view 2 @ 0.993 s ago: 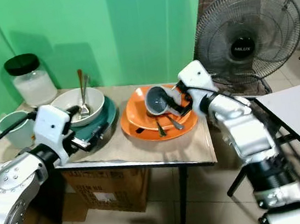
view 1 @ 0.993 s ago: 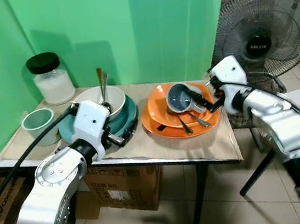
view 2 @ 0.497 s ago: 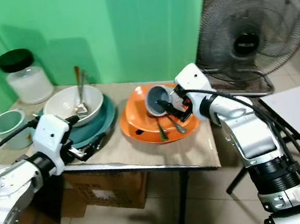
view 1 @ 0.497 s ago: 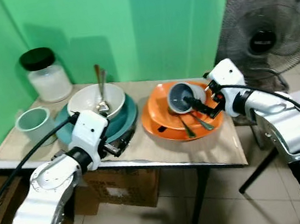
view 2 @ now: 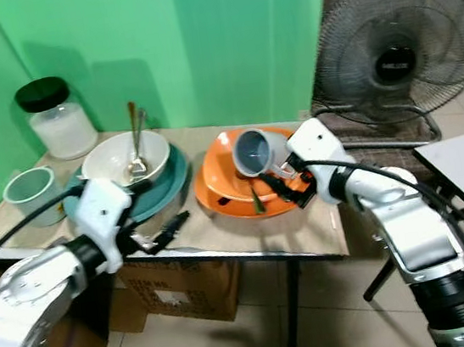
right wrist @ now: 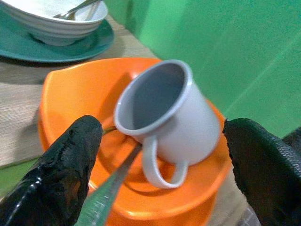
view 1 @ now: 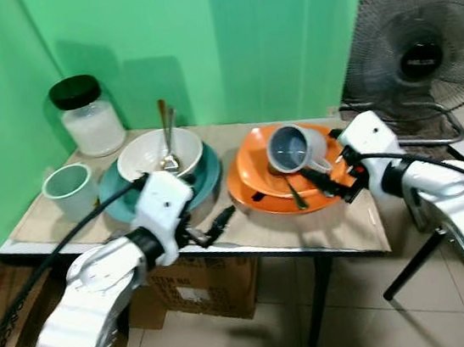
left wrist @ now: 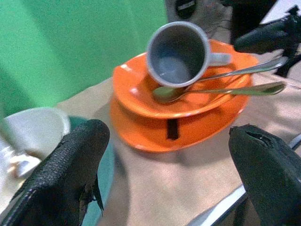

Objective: Setting the table

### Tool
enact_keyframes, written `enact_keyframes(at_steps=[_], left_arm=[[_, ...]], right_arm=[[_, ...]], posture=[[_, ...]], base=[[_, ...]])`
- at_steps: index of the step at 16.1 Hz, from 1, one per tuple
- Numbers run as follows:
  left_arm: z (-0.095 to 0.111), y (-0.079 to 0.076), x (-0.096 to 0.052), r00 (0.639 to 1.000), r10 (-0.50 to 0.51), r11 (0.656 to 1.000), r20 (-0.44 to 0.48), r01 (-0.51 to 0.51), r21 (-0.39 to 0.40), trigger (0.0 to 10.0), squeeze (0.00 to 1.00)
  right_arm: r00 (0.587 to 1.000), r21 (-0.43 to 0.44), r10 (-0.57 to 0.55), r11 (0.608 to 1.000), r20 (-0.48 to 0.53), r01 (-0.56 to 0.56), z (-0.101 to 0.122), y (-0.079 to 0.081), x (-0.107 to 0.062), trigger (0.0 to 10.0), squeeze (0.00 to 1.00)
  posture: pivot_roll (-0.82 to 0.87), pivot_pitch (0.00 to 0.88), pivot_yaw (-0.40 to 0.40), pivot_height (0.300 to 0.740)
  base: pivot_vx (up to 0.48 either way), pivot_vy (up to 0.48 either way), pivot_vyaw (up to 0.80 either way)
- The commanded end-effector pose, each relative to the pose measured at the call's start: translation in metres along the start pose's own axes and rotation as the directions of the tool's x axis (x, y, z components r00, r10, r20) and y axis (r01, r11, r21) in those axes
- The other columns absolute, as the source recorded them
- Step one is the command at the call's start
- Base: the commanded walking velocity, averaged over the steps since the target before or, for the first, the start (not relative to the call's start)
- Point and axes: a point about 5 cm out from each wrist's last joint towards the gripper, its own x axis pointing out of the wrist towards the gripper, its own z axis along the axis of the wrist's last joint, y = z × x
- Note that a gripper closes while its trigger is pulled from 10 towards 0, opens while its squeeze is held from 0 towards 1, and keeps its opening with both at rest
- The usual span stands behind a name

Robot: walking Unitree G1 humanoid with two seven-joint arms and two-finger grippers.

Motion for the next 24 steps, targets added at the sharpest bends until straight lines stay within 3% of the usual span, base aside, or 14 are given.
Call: enact_keyframes(at_steps=[1, 2, 3, 4, 9, 14, 15, 16, 18, 21, 23, 24], left_arm=[[0.002, 0.000, 0.003, 1.000, -0.012, 0.999, 0.000, 0.012, 0.033, 10.0, 0.00], [0.003, -0.001, 0.003, 1.000, -0.030, 0.999, -0.001, 0.030, 0.043, 10.0, 0.00], [0.005, -0.001, 0.003, 0.999, -0.040, 0.998, 0.003, 0.040, 0.040, 10.0, 0.00], [0.005, -0.003, 0.005, 0.999, -0.047, 0.998, 0.006, 0.046, 0.042, 10.0, 0.00], [0.005, -0.008, 0.004, 0.998, -0.055, 0.997, 0.003, 0.055, 0.050, 10.0, 0.00], [0.005, -0.012, 0.003, 0.999, -0.049, 0.998, 0.001, 0.049, 0.048, 10.0, 0.00], [0.005, -0.015, 0.003, 0.999, -0.052, 0.998, -0.002, 0.053, 0.046, 10.0, 0.00], [0.004, -0.017, 0.002, 0.998, -0.056, 0.997, -0.007, 0.056, 0.046, 10.0, 0.00], [0.004, -0.018, 0.000, 0.998, -0.057, 0.997, -0.010, 0.057, 0.045, 10.0, 0.00], [0.004, -0.021, -0.003, 0.998, -0.067, 0.997, -0.015, 0.067, 0.043, 10.0, 0.00], [0.005, -0.024, -0.004, 0.996, -0.082, 0.996, -0.018, 0.083, 0.045, 10.0, 0.00], [0.005, -0.024, -0.003, 0.996, -0.087, 0.995, -0.019, 0.087, 0.046, 10.0, 0.00]], right_arm=[[1.000, -0.044, 0.000, 0.999, 0.010, 0.000, 0.005, 0.001, 0.000, 10.0, 1.00], [1.000, -0.070, -0.007, 0.998, -0.005, 0.006, 0.003, 0.001, 0.003, 10.0, 1.00], [1.000, -0.074, -0.014, 0.997, -0.004, 0.013, 0.004, 0.001, 0.007, 10.0, 0.76], [1.000, -0.080, -0.018, 0.997, 0.000, 0.018, 0.003, 0.000, 0.008, 10.0, 0.00], [0.999, -0.204, -0.039, 0.978, -0.025, 0.033, 0.004, -0.002, 0.021, 10.0, 0.00], [0.997, -0.282, 0.013, 0.959, -0.078, -0.034, 0.003, -0.001, 0.025, 9.6, 0.00], [0.994, -0.299, 0.012, 0.953, -0.106, -0.043, -0.001, -0.002, 0.025, 8.9, 0.00], [0.992, -0.304, 0.013, 0.951, -0.129, -0.052, -0.003, -0.002, 0.025, 7.5, 0.00], [0.989, -0.299, 0.021, 0.952, -0.144, -0.064, -0.004, -0.001, 0.025, 7.0, 0.00], [0.987, -0.284, 0.021, 0.957, -0.159, -0.066, -0.006, 0.001, 0.028, 4.7, 0.00], [0.983, -0.263, -0.020, 0.964, -0.183, -0.030, -0.005, -0.002, 0.032, 0.0, 0.00], [0.982, -0.236, -0.023, 0.972, -0.188, -0.022, -0.005, -0.002, 0.033, 0.0, 0.00]], posture=[[-0.14, 0.000, 0.075, 0.740], [-0.14, 0.000, 0.075, 0.740], [-0.14, 0.000, 0.074, 0.740], [-0.14, 0.000, 0.071, 0.740], [-0.14, 0.000, 0.052, 0.740], [-0.13, 0.000, 0.019, 0.740], [-0.14, 0.000, 0.010, 0.740], [-0.13, 0.000, 0.004, 0.740], [-0.13, 0.000, -0.009, 0.740], [-0.13, 0.000, -0.017, 0.740], [-0.13, 0.000, -0.012, 0.740], [-0.13, 0.000, -0.012, 0.740]], base=[[0.000, 0.000, 0.00], [0.000, 0.000, 0.00], [0.000, 0.000, 0.00], [0.000, 0.000, 0.00], [0.000, 0.000, 0.00], [0.000, 0.000, 0.00], [0.000, 0.000, 0.00], [0.000, 0.000, 0.00], [0.000, 0.000, 0.00], [0.000, 0.000, 0.00], [0.000, 0.000, 0.00], [0.000, 0.000, 0.00]])
